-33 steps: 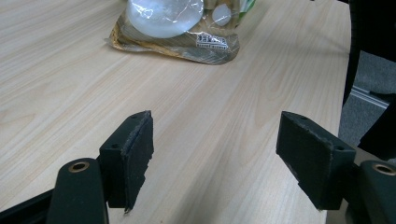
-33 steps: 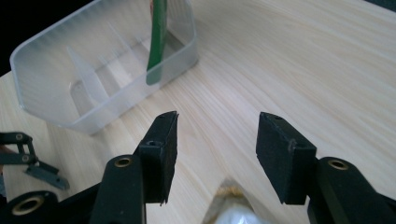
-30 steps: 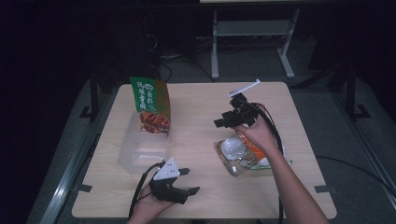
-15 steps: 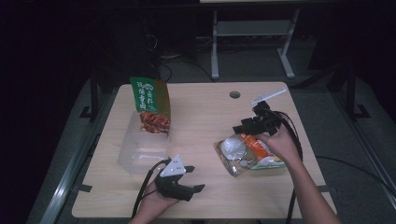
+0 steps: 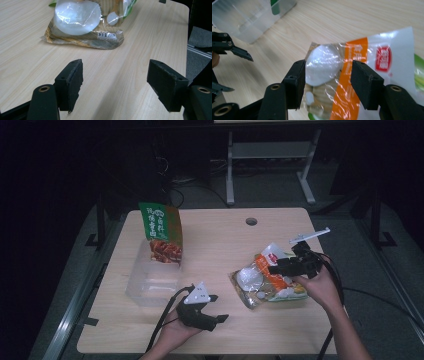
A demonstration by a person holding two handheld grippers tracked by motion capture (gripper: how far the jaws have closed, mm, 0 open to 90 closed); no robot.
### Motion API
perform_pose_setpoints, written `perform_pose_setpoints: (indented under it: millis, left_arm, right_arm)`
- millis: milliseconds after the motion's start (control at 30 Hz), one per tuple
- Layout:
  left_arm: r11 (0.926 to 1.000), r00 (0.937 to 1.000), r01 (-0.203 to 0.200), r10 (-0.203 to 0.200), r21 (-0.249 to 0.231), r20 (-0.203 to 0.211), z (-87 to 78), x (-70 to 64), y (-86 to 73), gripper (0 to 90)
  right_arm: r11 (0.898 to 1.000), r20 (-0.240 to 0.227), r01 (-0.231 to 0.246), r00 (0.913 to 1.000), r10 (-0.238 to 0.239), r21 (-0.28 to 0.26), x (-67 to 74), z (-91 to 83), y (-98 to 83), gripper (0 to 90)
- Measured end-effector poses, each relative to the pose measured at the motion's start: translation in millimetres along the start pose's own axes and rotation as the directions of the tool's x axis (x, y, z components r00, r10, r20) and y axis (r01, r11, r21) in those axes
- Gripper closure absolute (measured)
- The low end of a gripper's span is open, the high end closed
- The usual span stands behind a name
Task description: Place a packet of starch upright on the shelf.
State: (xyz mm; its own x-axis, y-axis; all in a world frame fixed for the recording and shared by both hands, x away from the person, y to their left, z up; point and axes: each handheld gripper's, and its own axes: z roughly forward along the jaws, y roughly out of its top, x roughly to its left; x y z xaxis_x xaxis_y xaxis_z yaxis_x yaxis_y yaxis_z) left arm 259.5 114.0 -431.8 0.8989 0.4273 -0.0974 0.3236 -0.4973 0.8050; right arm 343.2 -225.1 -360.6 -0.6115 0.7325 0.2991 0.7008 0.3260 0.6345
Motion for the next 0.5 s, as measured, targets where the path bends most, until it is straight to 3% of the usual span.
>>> perform_pose_setpoints:
  millis: [500]
  left_arm:
    - [0.9999, 1.0000, -0.009, 0.009, 0.007, 0.000, -1.7, -0.1, -3.0, 28.6]
  right_arm:
    - [0.998, 0.002, -0.068, 0.9977, 0.067, 0.013, -9.6, -9.5, -43.9, 45.6]
